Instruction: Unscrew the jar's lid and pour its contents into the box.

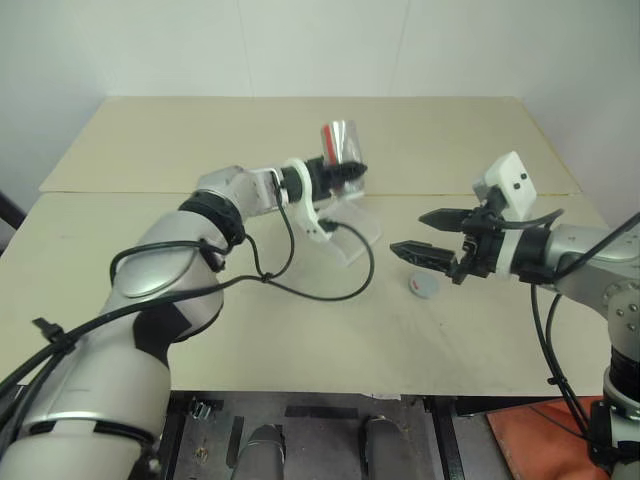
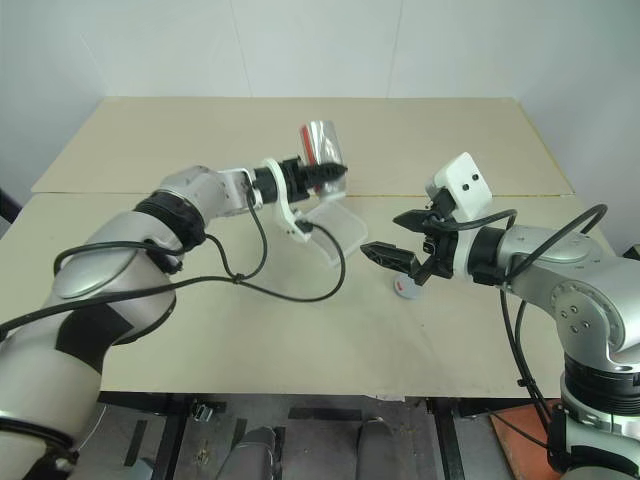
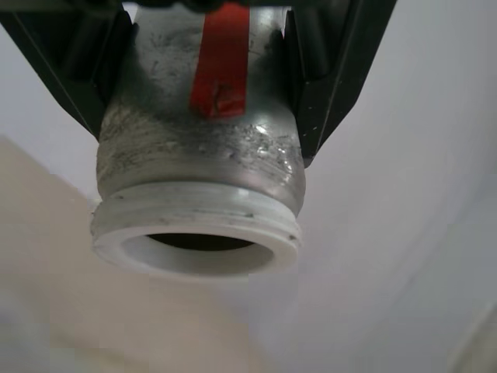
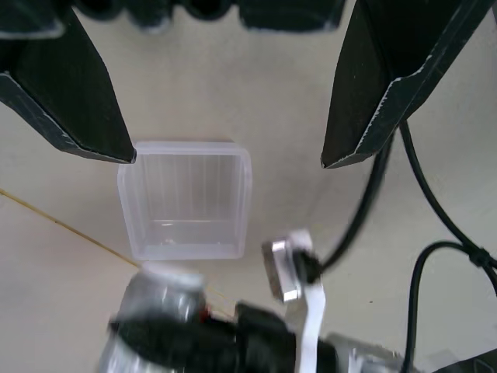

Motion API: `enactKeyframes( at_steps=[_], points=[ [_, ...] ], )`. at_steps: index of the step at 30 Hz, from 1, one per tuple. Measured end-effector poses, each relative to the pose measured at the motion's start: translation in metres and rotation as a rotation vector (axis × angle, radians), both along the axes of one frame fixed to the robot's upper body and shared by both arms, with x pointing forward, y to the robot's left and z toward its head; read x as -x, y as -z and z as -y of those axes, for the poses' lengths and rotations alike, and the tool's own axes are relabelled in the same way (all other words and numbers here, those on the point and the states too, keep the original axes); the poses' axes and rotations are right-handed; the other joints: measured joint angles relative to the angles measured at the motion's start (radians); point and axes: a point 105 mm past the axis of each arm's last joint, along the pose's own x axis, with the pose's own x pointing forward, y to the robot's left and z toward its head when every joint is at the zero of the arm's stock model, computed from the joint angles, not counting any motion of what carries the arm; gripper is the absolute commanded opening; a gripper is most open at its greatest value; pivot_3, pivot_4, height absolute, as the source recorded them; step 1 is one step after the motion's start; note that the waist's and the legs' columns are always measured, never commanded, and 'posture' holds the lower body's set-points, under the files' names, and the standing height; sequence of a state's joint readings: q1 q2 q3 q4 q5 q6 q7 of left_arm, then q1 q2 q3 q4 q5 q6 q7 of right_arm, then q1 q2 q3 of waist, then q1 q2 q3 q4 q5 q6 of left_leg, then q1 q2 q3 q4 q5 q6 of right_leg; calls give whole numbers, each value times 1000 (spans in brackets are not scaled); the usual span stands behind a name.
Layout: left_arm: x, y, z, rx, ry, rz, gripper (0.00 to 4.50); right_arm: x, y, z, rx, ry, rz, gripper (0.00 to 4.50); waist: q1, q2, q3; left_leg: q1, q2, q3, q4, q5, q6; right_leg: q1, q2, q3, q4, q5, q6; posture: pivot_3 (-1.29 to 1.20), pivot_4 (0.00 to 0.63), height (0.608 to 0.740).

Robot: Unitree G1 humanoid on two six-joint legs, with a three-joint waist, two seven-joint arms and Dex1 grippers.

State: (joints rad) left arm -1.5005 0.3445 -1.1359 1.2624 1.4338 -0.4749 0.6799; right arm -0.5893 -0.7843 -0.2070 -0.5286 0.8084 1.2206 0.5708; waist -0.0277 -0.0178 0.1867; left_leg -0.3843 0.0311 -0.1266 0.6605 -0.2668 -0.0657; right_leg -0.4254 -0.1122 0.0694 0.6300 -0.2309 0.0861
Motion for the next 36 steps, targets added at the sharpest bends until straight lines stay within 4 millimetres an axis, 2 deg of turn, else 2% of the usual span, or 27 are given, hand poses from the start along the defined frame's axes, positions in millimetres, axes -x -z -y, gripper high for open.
enactKeyframes(
  at_steps=[13,16,20,23,29,33,36],
  points=[
    [-4,0,-5,-7,-35,-1,1955,4,-14,-2,-22,19,74,4439,15,0,0,-1,0,0,0,0,0,0,0,0,0,0,0,0,150,740],
    [-6,-14,-10,142,-84,-84,1955,4,-10,-1,-25,25,73,4439,14,0,0,-1,0,0,0,0,0,0,-1,0,0,0,0,0,150,740],
    [-13,-40,-37,428,-197,-240,1955,5,-9,0,-36,17,89,4439,4,0,0,0,0,0,0,0,-1,0,-1,0,0,0,0,0,150,740],
    [-19,-42,-67,697,-301,-453,1955,6,-7,2,-35,11,100,4439,1,0,0,1,0,0,0,1,-1,1,-1,0,1,0,0,0,150,740],
    [-20,-5,-111,1247,-425,-1108,1955,8,-6,3,-39,-11,126,4439,-10,0,0,0,0,0,0,3,-6,2,-1,-1,3,0,0,0,150,740],
    [-10,8,-127,1513,-391,-1475,1955,6,-8,4,-43,-7,145,4439,-27,0,0,1,1,-1,1,3,-5,2,-1,-1,4,0,0,0,150,740],
    [-1,14,-130,1633,-342,-1630,1955,4,-9,4,-51,-7,151,4439,-37,0,0,3,1,-1,1,2,-4,3,-1,-1,5,0,0,0,150,740]
  ],
)
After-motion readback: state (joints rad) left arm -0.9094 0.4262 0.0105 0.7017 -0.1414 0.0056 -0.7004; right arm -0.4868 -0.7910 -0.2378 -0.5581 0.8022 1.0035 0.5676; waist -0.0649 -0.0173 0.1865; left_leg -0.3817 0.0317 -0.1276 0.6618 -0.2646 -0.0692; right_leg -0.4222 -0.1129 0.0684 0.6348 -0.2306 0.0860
